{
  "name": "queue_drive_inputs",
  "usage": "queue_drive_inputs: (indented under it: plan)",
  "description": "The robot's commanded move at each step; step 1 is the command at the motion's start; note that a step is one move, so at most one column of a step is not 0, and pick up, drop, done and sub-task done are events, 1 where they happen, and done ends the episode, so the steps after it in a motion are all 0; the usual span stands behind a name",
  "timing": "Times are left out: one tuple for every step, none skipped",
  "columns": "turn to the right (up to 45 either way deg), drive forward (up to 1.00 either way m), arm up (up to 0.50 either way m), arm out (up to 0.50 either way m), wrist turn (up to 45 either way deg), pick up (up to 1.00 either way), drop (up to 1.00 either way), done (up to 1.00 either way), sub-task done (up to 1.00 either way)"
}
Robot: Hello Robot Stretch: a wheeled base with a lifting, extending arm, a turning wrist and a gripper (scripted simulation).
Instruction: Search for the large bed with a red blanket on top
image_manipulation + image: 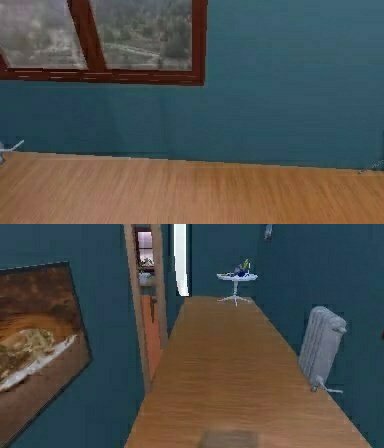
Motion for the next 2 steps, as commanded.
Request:
queue_drive_inputs:
  plan:
    - [0.0, 1.0, 0.0, 0.0, 0.0, 0.0, 0.0, 0.0, 0.0]
    - [0.0, 0.85, 0.0, 0.0, 0.0, 0.0, 0.0, 0.0, 0.0]
